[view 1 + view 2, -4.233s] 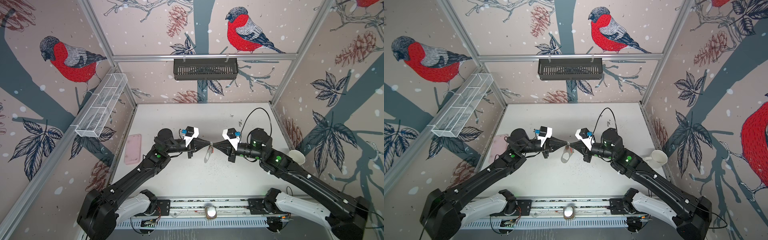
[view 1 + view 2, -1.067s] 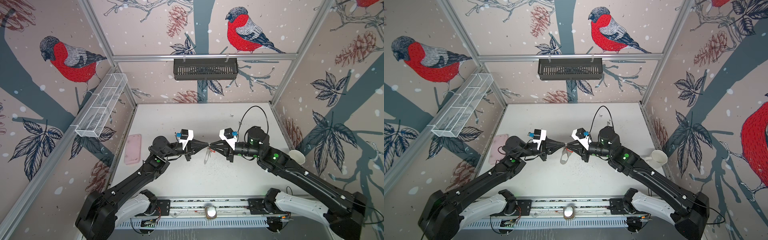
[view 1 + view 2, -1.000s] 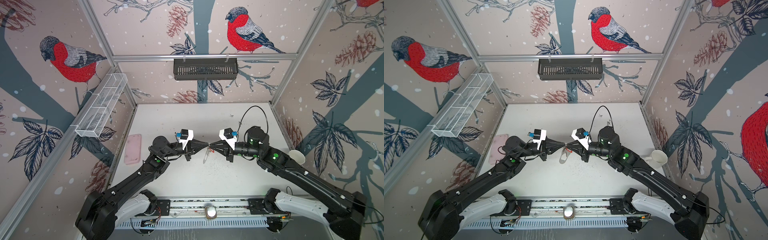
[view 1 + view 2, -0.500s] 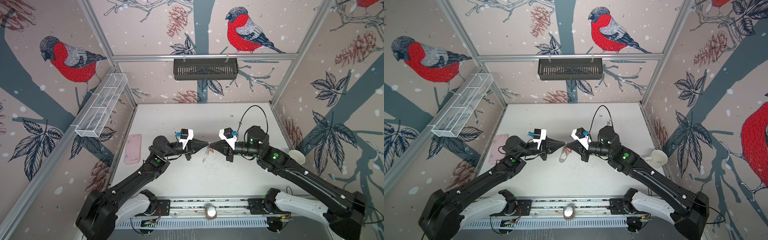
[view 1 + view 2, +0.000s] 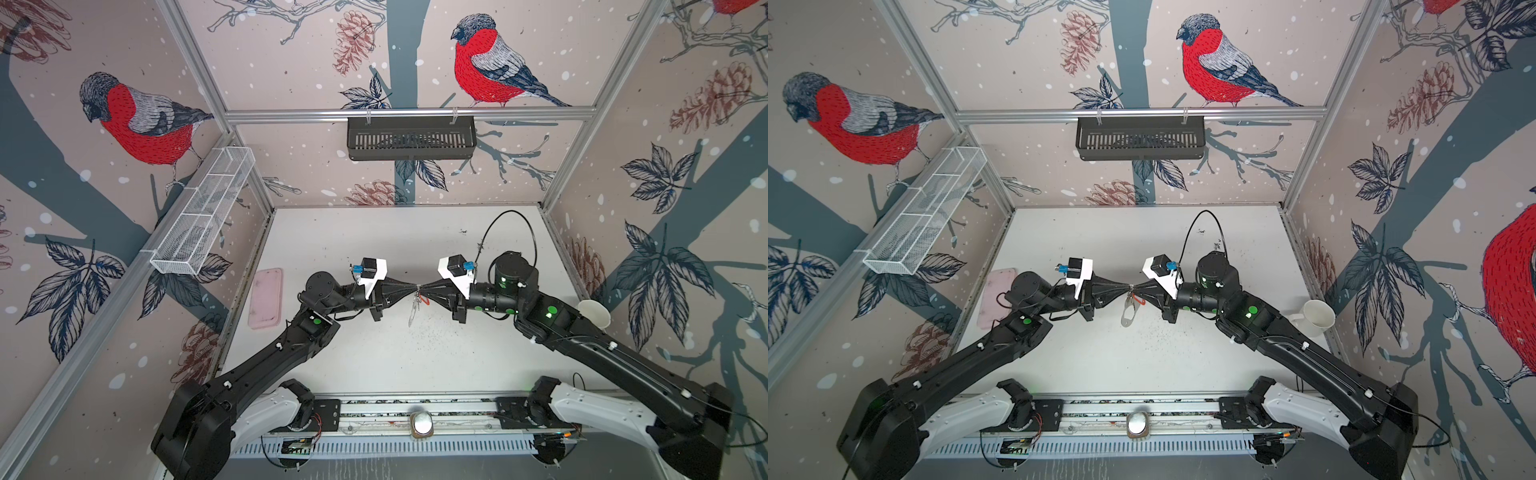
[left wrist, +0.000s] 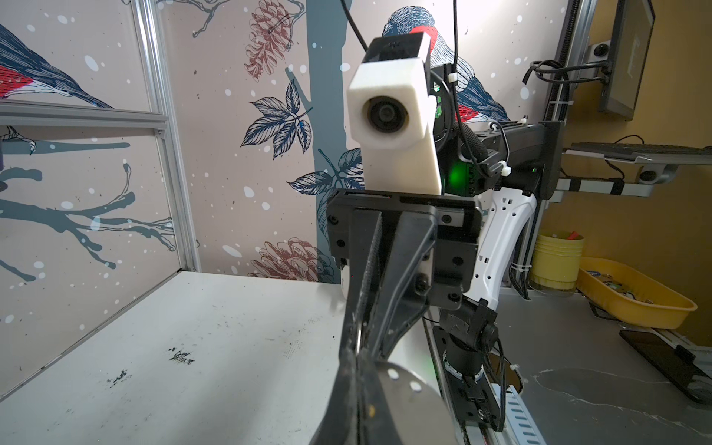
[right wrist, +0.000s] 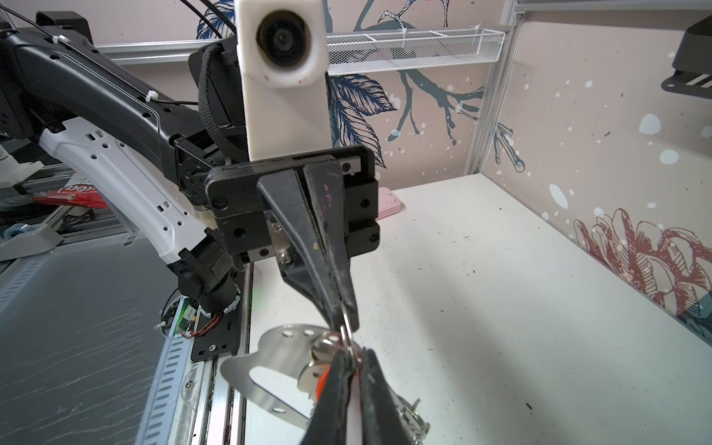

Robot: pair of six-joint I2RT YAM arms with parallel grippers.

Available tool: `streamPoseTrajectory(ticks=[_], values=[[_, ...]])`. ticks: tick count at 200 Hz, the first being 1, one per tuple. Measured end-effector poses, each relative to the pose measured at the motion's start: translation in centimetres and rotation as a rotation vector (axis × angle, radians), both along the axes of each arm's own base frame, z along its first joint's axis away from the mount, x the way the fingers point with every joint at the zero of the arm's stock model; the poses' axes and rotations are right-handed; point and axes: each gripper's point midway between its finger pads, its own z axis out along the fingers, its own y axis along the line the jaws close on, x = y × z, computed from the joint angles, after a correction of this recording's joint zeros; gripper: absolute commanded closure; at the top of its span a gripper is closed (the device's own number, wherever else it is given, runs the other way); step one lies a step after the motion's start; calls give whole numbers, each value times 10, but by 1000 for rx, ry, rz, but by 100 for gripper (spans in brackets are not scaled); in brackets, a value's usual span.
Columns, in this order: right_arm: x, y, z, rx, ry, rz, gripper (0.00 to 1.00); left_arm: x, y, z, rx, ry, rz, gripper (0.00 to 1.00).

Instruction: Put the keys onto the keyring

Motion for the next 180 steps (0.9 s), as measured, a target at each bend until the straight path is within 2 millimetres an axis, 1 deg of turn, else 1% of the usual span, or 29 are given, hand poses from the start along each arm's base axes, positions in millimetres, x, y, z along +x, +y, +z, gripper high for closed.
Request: streamPoseTrajectory(ticks=[29, 69, 97, 110, 180], values=[[0, 0, 0, 0, 1, 2, 100, 0, 0, 0, 0, 1, 2, 100], [0, 0, -1, -4, 4, 3, 100, 1, 0, -1, 2, 4, 6, 100], [0, 1, 0, -7, 5, 4, 100, 1, 1, 0, 3, 4, 10, 90], [0, 1, 0, -9, 5, 3, 100, 2, 1, -1, 7, 9, 21, 87], [1, -1, -4, -30, 2, -5, 100, 1, 3, 1, 31, -4, 33, 80]])
